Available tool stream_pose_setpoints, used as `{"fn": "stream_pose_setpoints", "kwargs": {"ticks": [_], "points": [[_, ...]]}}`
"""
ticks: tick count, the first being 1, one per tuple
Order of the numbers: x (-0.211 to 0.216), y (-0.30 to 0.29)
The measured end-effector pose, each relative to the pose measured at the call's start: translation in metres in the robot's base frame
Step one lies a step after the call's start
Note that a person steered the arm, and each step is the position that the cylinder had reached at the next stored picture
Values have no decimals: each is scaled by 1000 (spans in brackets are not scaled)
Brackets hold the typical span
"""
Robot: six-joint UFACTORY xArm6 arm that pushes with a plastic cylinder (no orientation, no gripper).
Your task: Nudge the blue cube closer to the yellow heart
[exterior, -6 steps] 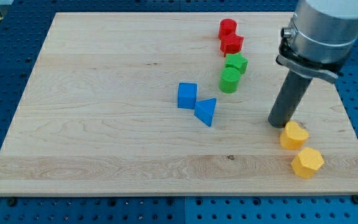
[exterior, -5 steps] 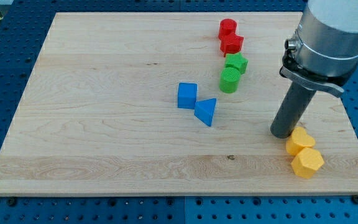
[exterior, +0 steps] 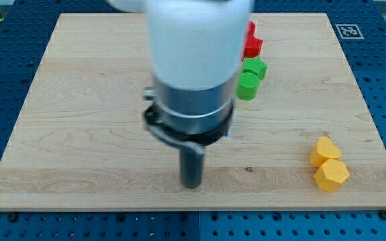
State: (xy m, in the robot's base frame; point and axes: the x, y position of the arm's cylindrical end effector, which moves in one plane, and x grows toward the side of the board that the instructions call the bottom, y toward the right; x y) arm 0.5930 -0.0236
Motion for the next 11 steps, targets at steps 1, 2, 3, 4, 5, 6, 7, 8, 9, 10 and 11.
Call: {"fn": "stream_pose_setpoints", "kwargs": {"ticks": [1, 2, 3, 4, 5, 6, 7, 8, 9, 10, 11], "points": [[-24, -19], [-86, -18], [-138, 1], [-139, 5], [-136, 6], [-112, 24], [-94, 40], [-91, 46], [-91, 12], [-97, -23], [-120, -16]]}}
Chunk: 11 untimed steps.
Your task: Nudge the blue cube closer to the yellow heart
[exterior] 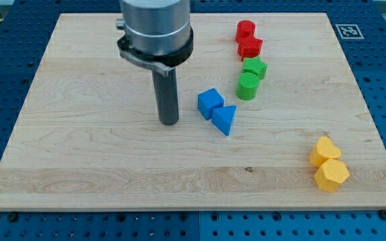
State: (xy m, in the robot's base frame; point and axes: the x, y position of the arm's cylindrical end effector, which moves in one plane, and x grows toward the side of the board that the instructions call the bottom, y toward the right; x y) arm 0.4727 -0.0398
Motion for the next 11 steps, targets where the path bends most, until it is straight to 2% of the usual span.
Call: {"fn": "stream_pose_setpoints", "kwargs": {"ticks": [1, 3, 6, 9, 11], "points": [[-13, 39], [-10, 40], [-37, 39], [-32, 72], [-7, 104]]}}
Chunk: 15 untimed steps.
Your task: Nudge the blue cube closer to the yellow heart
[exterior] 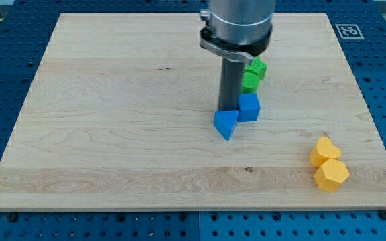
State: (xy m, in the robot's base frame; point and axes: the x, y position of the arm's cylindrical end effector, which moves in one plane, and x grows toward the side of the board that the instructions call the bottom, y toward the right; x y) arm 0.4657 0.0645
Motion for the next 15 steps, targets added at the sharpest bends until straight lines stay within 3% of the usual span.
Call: {"fn": "stream_pose_setpoints", "kwargs": {"ticks": [2, 4, 7, 8, 10, 11, 15], "points": [[-12, 0], [-21, 37], [41, 58], [33, 52], [-25, 42], [-19, 72], [36, 82]]}}
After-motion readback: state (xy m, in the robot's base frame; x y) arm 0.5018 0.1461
